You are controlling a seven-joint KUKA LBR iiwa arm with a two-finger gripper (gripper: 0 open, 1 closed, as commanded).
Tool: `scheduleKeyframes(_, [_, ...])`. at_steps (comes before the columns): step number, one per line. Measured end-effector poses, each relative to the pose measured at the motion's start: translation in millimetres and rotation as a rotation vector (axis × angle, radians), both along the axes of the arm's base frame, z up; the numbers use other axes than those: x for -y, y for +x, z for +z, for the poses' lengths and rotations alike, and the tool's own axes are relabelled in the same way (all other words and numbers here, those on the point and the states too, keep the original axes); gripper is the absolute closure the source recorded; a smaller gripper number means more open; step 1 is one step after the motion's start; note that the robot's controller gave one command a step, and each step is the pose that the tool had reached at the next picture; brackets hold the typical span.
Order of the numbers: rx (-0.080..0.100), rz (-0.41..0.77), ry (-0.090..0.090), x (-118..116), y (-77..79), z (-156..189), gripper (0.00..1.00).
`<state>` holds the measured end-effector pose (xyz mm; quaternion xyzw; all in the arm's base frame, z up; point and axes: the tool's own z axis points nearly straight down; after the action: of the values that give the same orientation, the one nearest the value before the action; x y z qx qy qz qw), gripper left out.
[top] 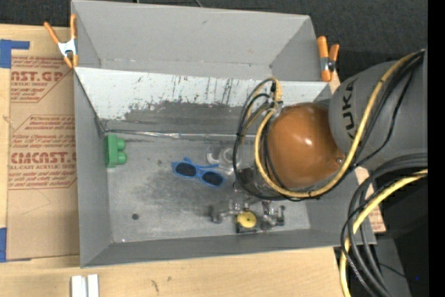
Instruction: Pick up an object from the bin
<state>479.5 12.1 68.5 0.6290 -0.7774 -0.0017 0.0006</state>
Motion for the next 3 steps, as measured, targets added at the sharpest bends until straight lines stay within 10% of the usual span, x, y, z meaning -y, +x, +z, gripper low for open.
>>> scheduleKeyframes(1, [0.001,-0.001,0.000,-1,-0.6,-1,0.00])
scheduleKeyframes(2, [0.002,-0.001,0.000,-1,-0.4,0,1.00])
scheduleKeyframes(3, [0.003,-0.003,0.000,-2,-0.7,19,1.00])
